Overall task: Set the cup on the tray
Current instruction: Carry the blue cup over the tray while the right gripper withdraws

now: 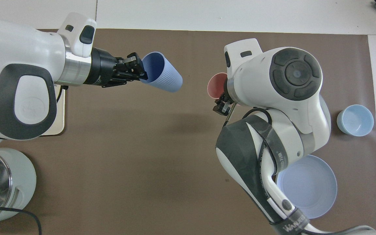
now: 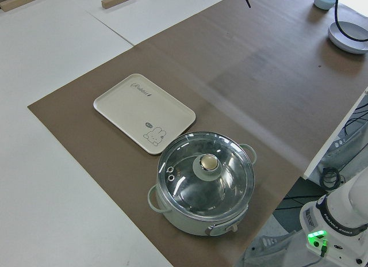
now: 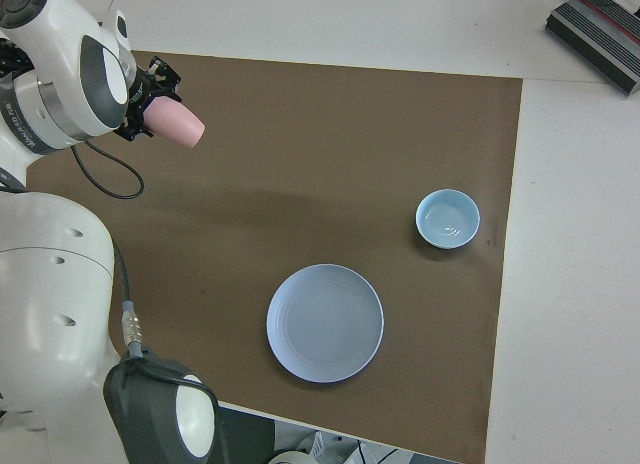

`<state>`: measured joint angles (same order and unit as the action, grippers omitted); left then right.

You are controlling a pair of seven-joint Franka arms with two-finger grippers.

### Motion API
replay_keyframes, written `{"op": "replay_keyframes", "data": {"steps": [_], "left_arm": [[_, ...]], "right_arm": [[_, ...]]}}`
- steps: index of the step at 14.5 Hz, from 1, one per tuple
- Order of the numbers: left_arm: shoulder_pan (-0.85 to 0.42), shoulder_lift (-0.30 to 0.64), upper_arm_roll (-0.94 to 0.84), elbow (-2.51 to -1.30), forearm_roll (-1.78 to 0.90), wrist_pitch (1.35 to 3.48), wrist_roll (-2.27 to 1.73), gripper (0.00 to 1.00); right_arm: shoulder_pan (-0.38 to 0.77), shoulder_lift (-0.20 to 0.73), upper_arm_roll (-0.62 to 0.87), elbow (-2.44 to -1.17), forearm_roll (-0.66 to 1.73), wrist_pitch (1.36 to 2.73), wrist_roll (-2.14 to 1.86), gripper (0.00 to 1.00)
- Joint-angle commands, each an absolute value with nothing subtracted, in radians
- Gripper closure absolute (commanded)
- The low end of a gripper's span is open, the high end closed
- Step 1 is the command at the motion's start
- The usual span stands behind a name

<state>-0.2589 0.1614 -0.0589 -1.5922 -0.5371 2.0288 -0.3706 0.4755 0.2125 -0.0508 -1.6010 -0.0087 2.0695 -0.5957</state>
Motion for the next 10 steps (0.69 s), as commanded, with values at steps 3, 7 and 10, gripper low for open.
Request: {"op": "replay_keyframes", "data": {"steps": [3,7,10], "left_arm": [[-0.102,0.158,-0.058,-1.604,-0.289,1.997,-0.235,1.00],[0.044,0.107,-0.057,-1.710,-0.285,2.025,0.019,1.00],[0.145,0.074,-0.055,-1.820,-0.282,2.152,0.220,1.00]], "right_arm": [[0.342,0.235,-0.044,-1.635,0.174,2.251,-0.641,1.00],[0.197,0.232,-0.044,-1.700,0.502,2.342,-0.944,1.00],[0.091,0.233,-0.044,-1.752,0.769,2.365,-1.202,1.00]]}}
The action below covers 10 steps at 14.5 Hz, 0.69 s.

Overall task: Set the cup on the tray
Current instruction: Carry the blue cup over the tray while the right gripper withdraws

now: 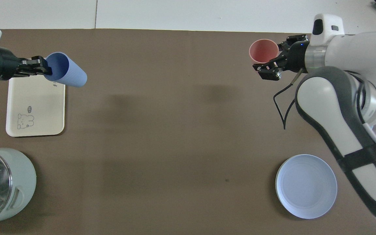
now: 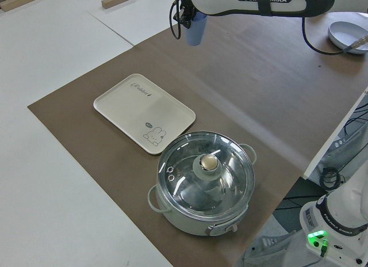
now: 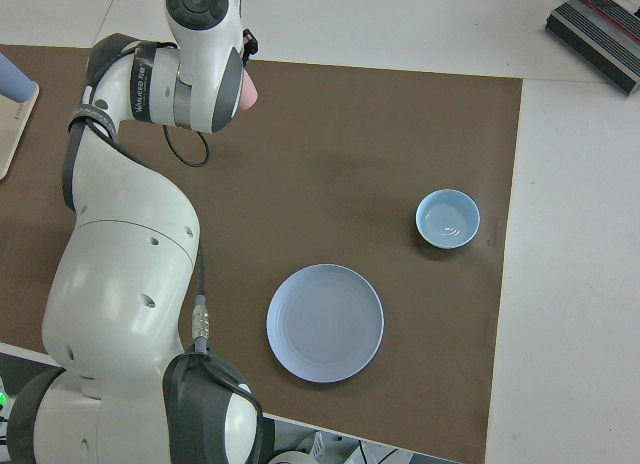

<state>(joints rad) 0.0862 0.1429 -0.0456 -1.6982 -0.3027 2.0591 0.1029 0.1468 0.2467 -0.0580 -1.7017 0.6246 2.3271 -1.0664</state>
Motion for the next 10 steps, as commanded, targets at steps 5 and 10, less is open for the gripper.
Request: {"op": "replay_keyframes", "data": {"steps": [5,10], "left_arm": [[0.282,0.057,-0.057,-1.994,-0.284,2.394,0.494,1.00],[0.304,0.078,-0.057,-2.103,-0.285,2.537,0.492,1.00]], "right_arm": [[-0.012,0.238,-0.044,-1.882,1.082,2.437,-1.553,1.00],[-0.078,0.333,-0.044,-1.894,1.354,2.444,-1.787,1.00]]}}
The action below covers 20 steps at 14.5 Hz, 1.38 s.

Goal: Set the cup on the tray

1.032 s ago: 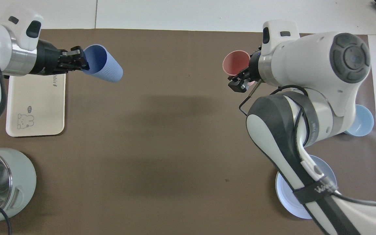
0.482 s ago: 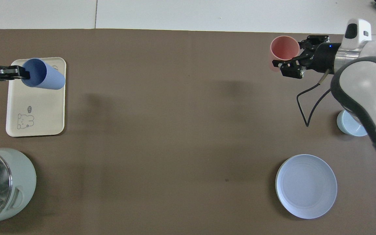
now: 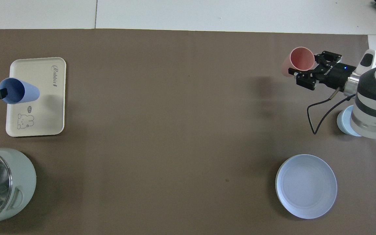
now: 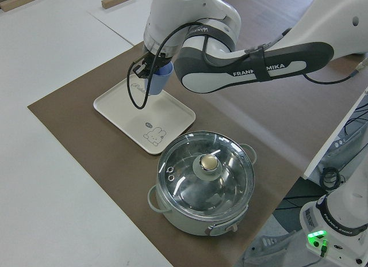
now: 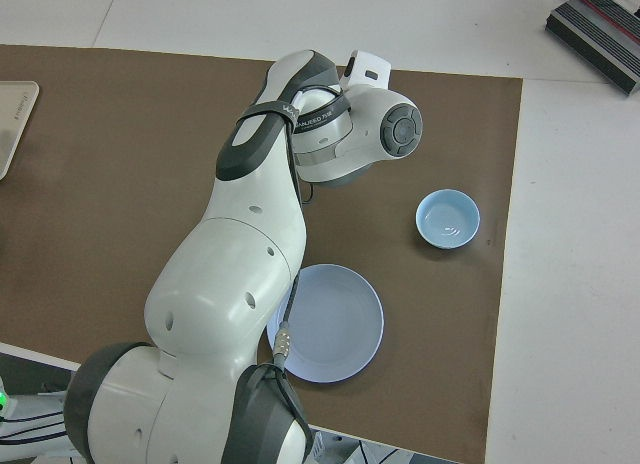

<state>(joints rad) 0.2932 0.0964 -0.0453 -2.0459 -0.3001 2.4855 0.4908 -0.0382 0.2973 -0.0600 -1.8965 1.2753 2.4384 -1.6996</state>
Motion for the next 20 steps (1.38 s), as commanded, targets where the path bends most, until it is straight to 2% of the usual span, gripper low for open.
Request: {"op": "replay_keyframes", "data": {"steps": [1,3,5,12,14,17,18,19,20], "left_arm": [[0.313,0.080,-0.057,-2.108,-0.285,2.537,0.485,1.00],[0.319,0.086,-0.057,-2.109,-0.287,2.539,0.474,1.00],[0.319,0.107,-0.057,-2.109,-0.287,2.539,0.410,1.00],[0.319,0.141,-0.055,-2.106,-0.287,2.539,0.307,1.00],[0.319,0.144,-0.055,-2.094,-0.288,2.539,0.291,1.00],[0.321,0.164,-0.055,-2.047,-0.288,2.525,0.285,0.48],[0.321,0.169,-0.054,-2.030,-0.287,2.522,0.285,0.19],[0.321,0.173,-0.052,-2.010,-0.287,2.510,0.285,0.00],[0.321,0.178,-0.051,-1.981,-0.287,2.456,0.285,0.00]], "right_arm": [[-0.093,0.360,-0.044,-1.893,1.396,2.430,-1.857,1.00],[-0.120,0.417,-0.044,-1.888,1.498,2.389,-2.001,1.00],[-0.114,0.429,-0.044,-1.890,1.517,2.398,-2.022,1.00],[-0.115,0.419,-0.044,-1.916,1.517,2.379,-2.026,1.00],[-0.103,0.381,-0.046,-1.946,1.516,2.399,-2.013,1.00],[-0.094,0.338,-0.046,-1.994,1.514,2.433,-1.988,1.00],[-0.092,0.336,-0.045,-2.003,1.514,2.456,-1.990,1.00],[-0.075,0.337,-0.046,-2.014,1.514,2.476,-1.990,1.00],[-0.063,0.337,-0.046,-2.022,1.514,2.494,-1.991,1.00]]}}
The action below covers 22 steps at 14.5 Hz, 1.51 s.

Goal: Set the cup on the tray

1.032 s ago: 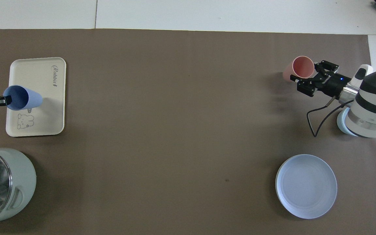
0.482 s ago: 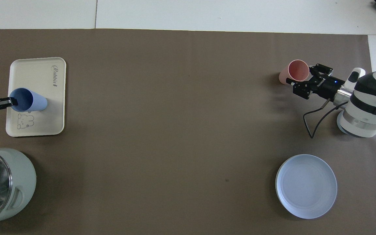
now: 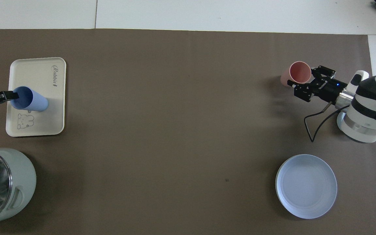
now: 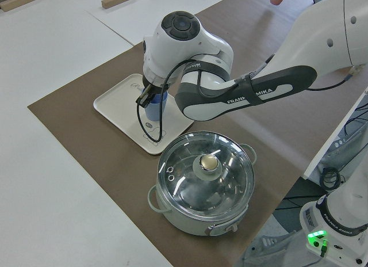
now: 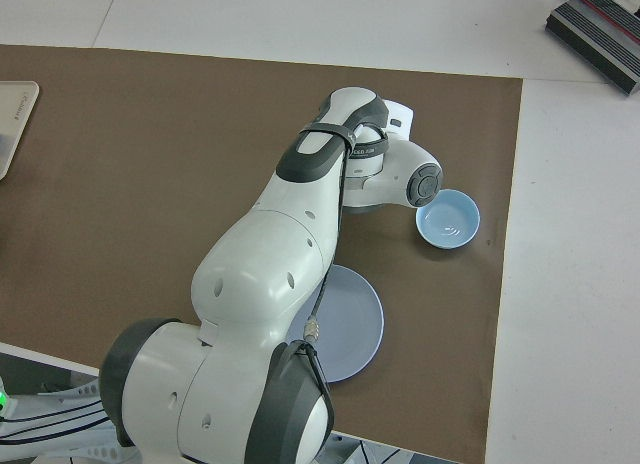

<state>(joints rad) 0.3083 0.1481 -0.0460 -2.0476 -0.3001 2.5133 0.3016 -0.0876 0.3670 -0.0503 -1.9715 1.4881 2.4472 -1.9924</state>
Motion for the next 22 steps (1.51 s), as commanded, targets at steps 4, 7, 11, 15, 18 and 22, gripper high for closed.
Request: {"op": "replay_keyframes", "data": {"steps": [4,7,11,15,18,22], "left_arm": [[0.310,0.218,-0.028,-1.737,-0.149,2.027,0.285,0.00],[0.264,0.225,-0.028,-1.593,-0.048,1.769,0.273,0.00],[0.096,0.212,-0.026,-1.462,0.075,1.505,0.149,0.00],[0.009,0.112,-0.038,-1.465,0.083,1.424,0.062,0.00],[-0.024,0.029,-0.043,-1.497,0.080,1.414,0.041,0.00],[-0.023,-0.020,-0.048,-1.554,0.069,1.419,0.041,0.00]], "right_arm": [[-0.058,0.336,-0.044,-2.020,1.514,2.499,-1.990,0.00],[-0.040,0.267,-0.046,-2.011,1.508,2.517,-1.936,0.00],[-0.005,0.196,-0.051,-2.005,1.352,2.559,-1.783,0.00],[-0.017,0.141,-0.060,-1.945,0.919,2.462,-1.512,0.00],[-0.029,0.066,-0.060,-1.898,0.481,2.338,-1.188,0.00],[-0.014,-0.004,-0.045,-1.862,0.082,2.176,-0.737,0.00]]}}
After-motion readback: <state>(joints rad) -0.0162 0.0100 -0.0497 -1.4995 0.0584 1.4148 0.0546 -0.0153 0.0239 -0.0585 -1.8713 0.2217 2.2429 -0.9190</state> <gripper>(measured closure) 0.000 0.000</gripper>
